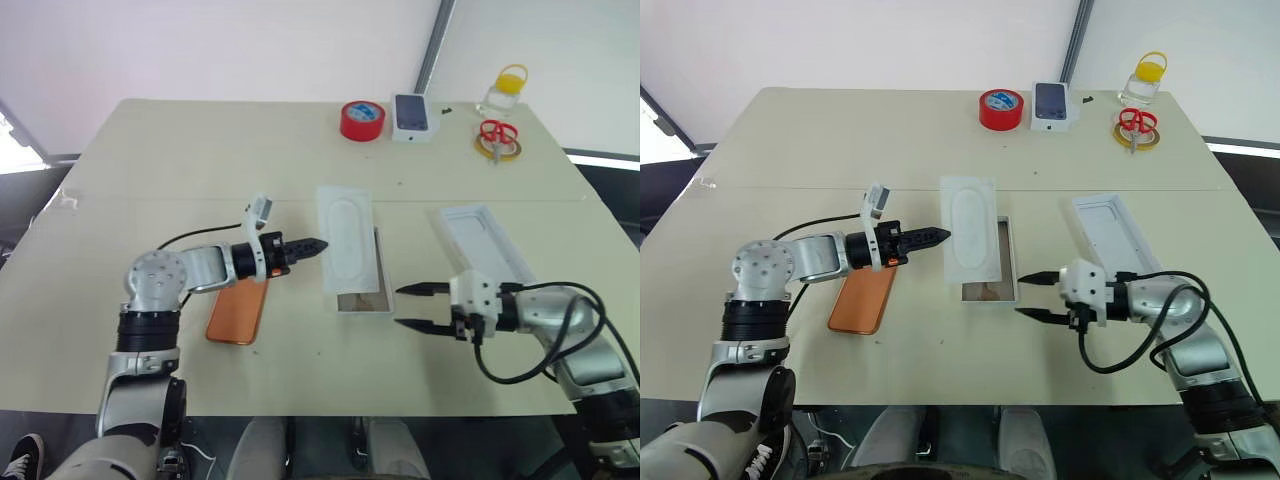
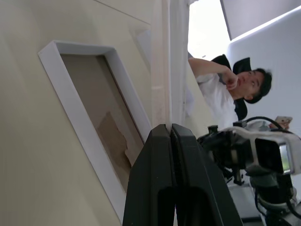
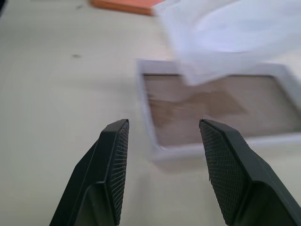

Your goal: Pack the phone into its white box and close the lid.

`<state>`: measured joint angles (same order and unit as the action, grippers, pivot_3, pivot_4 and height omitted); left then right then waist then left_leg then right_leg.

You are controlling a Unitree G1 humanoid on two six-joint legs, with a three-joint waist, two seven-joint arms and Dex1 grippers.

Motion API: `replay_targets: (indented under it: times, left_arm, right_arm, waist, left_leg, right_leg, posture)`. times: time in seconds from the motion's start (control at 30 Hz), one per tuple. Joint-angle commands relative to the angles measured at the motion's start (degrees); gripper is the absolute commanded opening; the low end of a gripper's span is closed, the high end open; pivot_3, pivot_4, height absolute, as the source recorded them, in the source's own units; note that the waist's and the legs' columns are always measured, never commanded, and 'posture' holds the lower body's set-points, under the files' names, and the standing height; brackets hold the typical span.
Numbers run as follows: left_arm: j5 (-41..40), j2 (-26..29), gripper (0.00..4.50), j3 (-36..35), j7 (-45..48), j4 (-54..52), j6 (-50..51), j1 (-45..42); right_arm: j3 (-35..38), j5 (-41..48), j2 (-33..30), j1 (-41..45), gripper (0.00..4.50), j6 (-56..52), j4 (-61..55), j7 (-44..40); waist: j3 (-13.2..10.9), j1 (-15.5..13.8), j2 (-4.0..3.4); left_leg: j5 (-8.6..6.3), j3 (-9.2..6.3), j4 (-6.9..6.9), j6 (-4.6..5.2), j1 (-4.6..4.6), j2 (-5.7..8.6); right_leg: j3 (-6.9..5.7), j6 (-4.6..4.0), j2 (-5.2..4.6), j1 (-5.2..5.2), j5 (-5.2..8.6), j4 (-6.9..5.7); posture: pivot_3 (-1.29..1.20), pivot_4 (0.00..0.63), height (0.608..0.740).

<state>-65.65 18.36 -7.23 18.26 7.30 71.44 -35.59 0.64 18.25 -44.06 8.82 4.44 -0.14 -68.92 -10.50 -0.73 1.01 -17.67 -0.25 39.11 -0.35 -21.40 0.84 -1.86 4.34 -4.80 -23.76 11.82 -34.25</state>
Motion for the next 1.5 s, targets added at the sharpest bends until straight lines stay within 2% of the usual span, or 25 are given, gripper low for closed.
replay_targets:
  times: [0.03,0.17,0.33,0.47,0.57,0.73,0.83,0.93,0.97,1.03,1.1,1.13,1.17,1.23,1.33,1.5]
  left_arm:
    - [4.7,-1.4,0.0,1.47,2.85,2.32,-3.55,-0.81]
    - [8.94,-1.69,0.0,4.6,7.29,1.66,-4.88,-0.9]
    - [10.31,-3.18,0.0,2.95,9.28,5.37,-4.68,-2.65]
    - [10.9,-4.62,1.34,1.84,8.52,5.67,-4.27,-2.69]
    - [12.19,-4.1,2.89,3.48,8.95,2.68,-2.86,-3.11]
    - [10.23,-2.97,2.89,2.85,9.11,-3.05,2.49,-8.03]
    - [10.07,-0.36,2.89,4.62,11.54,-7.72,4.71,-7.71]
    - [12.91,2.49,2.89,5.92,15.73,-11.78,-1.45,-4.73]
    - [14.07,2.37,2.94,4.99,15.43,-11.27,-3.98,-4.16]
    - [22.89,3.97,2.96,6.64,15.66,-11.11,-16.62,-2.0]
    - [33.84,7.98,2.96,11.18,18.65,-10.44,-31.12,1.27]
    - [36.48,10.13,2.96,12.46,21.32,-9.15,-34.95,3.0]
    - [39.17,11.95,2.96,13.55,23.62,-7.75,-39.34,4.61]
    - [40.63,12.8,2.96,11.99,25.24,-4.43,-44.25,6.51]
    - [42.39,13.39,2.96,9.57,26.83,-1.61,-51.06,7.97]
    - [46.26,14.34,2.96,8.6,25.5,1.64,-54.09,9.7]
  right_arm:
    - [3.75,-0.14,-0.36,2.41,2.47,3.02,5.07,1.69]
    - [2.81,-3.76,0.0,3.41,2.47,8.3,10.14,2.5]
    - [1.87,-4.75,1.13,3.03,2.47,9.61,9.63,3.34]
    - [1.38,-5.61,1.03,2.67,2.53,10.93,10.41,3.61]
    - [1.17,-5.57,1.09,3.06,2.53,10.73,10.53,3.91]
    - [0.46,-5.51,2.25,4.88,2.53,10.6,11.52,4.17]
    - [0.23,-5.52,3.53,6.96,2.53,10.12,12.58,4.99]
    - [0.27,-4.68,5.36,10.07,2.53,3.6,12.42,7.66]
    - [0.78,-4.16,6.4,11.35,2.27,1.64,12.48,9.16]
    - [0.79,-4.1,8.3,13.41,1.71,0.09,11.49,11.41]
    - [-0.26,-6.0,9.75,14.81,0.73,-0.66,10.4,13.7]
    - [-1.07,-6.56,10.24,15.18,0.22,-1.5,9.29,14.02]
    - [-1.87,-7.01,10.62,15.52,0.05,-2.11,8.48,14.17]
    - [-3.57,-8.01,11.35,16.41,0.05,-4.05,7.21,14.87]
    - [-7.11,-13.06,11.23,17.62,0.05,-0.97,8.35,15.61]
    - [-12.75,-19.19,9.69,17.65,0.05,3.52,9.53,13.98]
  waist:
    - [0.0,0.02,0.0]
    - [0.0,0.03,0.0]
    - [-0.01,0.04,0.0]
    - [-0.01,0.04,0.0]
    - [-0.01,0.03,0.0]
    - [-0.03,0.03,0.04]
    - [-0.01,0.39,-0.02]
    - [-0.04,1.24,-0.08]
    - [-0.06,1.28,-0.08]
    - [-0.06,1.3,-0.08]
    - [-0.06,1.38,-0.09]
    - [-0.05,1.39,-0.1]
    - [-0.04,1.3,-0.12]
    - [-0.05,1.24,-0.13]
    - [-0.06,0.65,-0.12]
    - [-0.05,0.0,-0.13]
  left_leg:
    - [0.0,0.0,0.0,0.0,-0.01,0.01]
    - [-0.01,0.01,-0.04,0.02,-0.05,-0.03]
    - [0.0,0.02,-0.03,0.02,-0.08,-0.03]
    - [0.0,0.02,-0.02,0.02,-0.06,-0.02]
    - [0.0,0.02,-0.02,0.02,-0.06,-0.02]
    - [0.0,-0.01,0.0,0.02,-0.06,-0.02]
    - [0.0,0.0,-0.02,0.02,-0.04,-0.02]
    - [0.01,0.03,-0.08,-0.01,-0.02,-0.05]
    - [0.03,0.02,-0.08,-0.05,-0.02,-0.06]
    - [0.08,0.01,-0.08,-0.13,-0.07,-0.08]
    - [0.11,0.02,-0.13,-0.19,-0.05,-0.1]
    - [0.13,0.03,-0.18,-0.23,-0.05,-0.13]
    - [0.15,0.05,-0.25,-0.25,-0.06,-0.14]
    - [0.15,0.07,-0.31,-0.26,-0.11,-0.15]
    - [0.11,0.07,-0.18,-0.18,-0.39,-0.15]
    - [0.08,0.08,0.02,-0.09,-0.69,-0.12]
  right_leg:
    - [0.0,0.0,0.0,-0.01,0.0,0.0]
    - [0.0,0.0,0.04,-0.08,0.0,0.0]
    - [0.01,0.02,0.02,-0.11,-0.01,-0.01]
    - [0.01,0.03,0.02,-0.09,-0.01,-0.02]
    - [0.01,0.04,0.02,-0.09,-0.02,-0.02]
    - [0.01,0.04,0.01,-0.09,-0.02,-0.04]
    - [0.02,0.12,0.02,-0.09,-0.06,-0.03]
    - [0.07,0.22,0.04,-0.11,-0.12,-0.05]
    - [0.07,0.21,0.04,-0.13,-0.11,-0.05]
    - [0.06,0.14,0.04,-0.18,-0.12,-0.06]
    - [0.06,-0.1,0.07,-0.22,-0.07,-0.06]
    - [0.1,-0.14,0.09,-0.24,-0.09,-0.06]
    - [0.12,-0.15,0.1,-0.3,-0.09,-0.06]
    - [0.1,-0.16,0.11,-0.39,-0.08,-0.05]
    - [0.06,-0.16,0.07,-0.59,-0.1,-0.05]
    - [0.02,-0.21,0.06,-0.79,-0.17,-0.05]
  posture:
    - [0.0,0.15,0.74]
    - [0.0,0.15,0.74]
    - [0.0,0.15,0.74]
    - [0.0,0.15,0.74]
    - [0.0,0.15,0.74]
    - [0.0,0.15,0.74]
    - [0.0,0.15,0.74]
    - [0.0,0.15,0.74]
    - [0.0,0.15,0.74]
    - [0.0,0.15,0.74]
    - [0.0,0.15,0.74]
    - [0.0,0.15,0.74]
    - [0.0,0.15,0.74]
    - [0.0,0.15,0.74]
    - [0.0,0.15,0.74]
    - [0.0,0.15,0.74]
